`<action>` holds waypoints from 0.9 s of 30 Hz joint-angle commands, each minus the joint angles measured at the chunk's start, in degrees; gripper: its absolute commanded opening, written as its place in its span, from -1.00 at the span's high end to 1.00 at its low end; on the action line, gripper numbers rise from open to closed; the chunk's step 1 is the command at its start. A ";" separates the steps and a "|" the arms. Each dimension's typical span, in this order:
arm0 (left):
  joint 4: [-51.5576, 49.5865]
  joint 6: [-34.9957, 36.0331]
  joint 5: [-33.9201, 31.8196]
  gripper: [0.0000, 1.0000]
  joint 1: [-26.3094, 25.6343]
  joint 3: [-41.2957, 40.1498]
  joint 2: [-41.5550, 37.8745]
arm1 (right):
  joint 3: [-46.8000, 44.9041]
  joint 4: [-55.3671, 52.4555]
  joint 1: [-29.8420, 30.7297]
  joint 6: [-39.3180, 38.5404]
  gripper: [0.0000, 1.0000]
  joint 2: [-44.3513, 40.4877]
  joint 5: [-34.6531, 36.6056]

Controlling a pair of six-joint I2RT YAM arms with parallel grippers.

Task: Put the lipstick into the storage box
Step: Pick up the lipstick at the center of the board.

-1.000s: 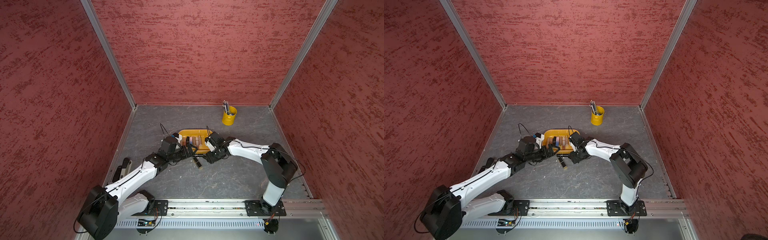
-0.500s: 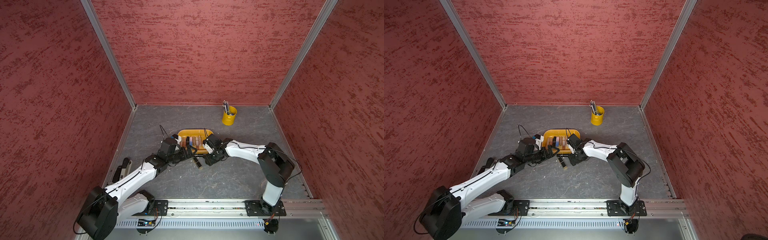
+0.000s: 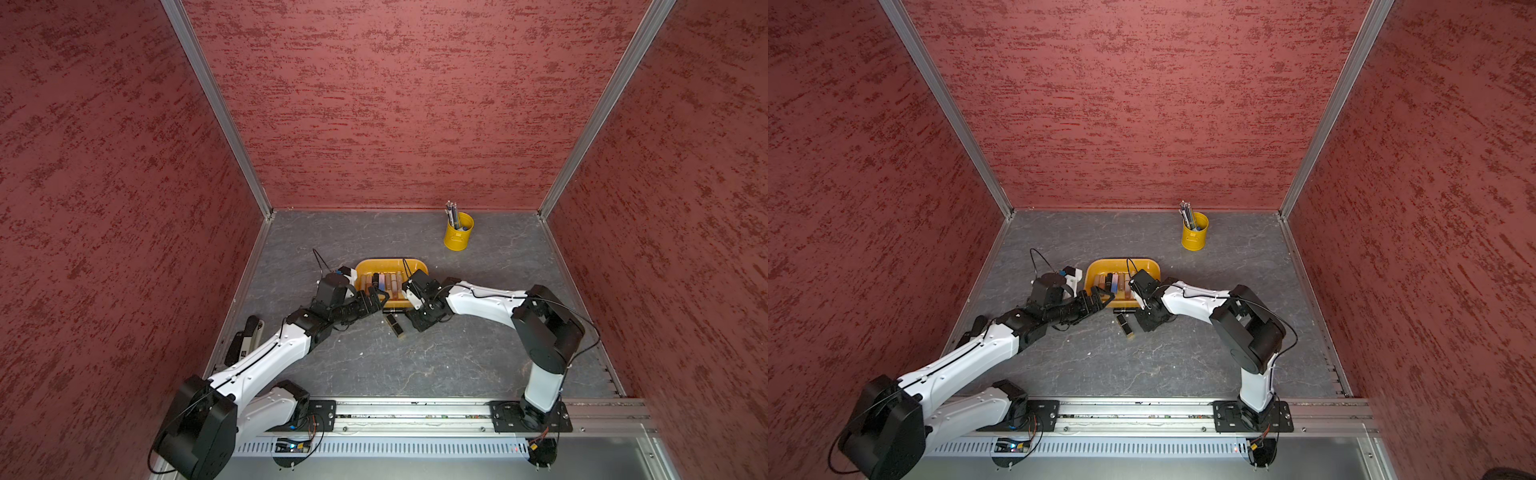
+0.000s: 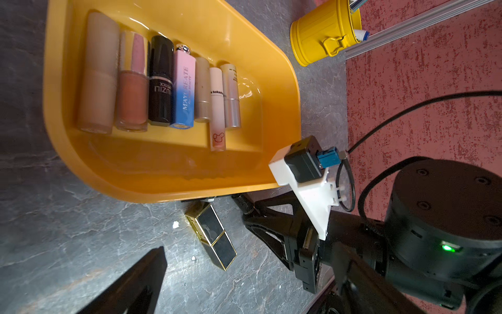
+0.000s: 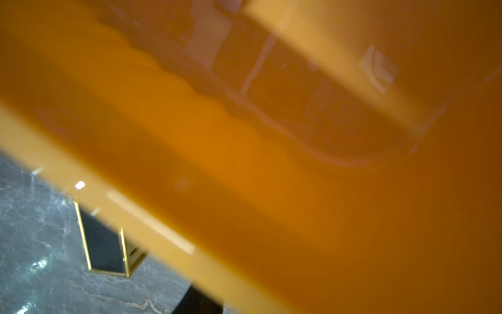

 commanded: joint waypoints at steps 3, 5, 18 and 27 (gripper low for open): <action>-0.52 1.37 1.24 -0.99 0.94 -0.18 -1.33 | 0.57 -1.41 0.38 -0.11 0.56 -0.07 0.89; -0.65 1.38 1.33 -0.99 1.03 -0.22 -1.55 | 0.47 -1.43 0.38 0.02 0.61 -0.45 0.67; 5.83 1.76 6.57 -0.99 1.32 -0.56 -3.88 | -2.54 -1.49 0.32 1.76 0.67 -10.33 -7.77; 22.48 -1.75 15.21 -0.99 1.30 -0.22 -0.23 | -2.43 1.01 -3.02 7.61 0.67 -21.60 -19.37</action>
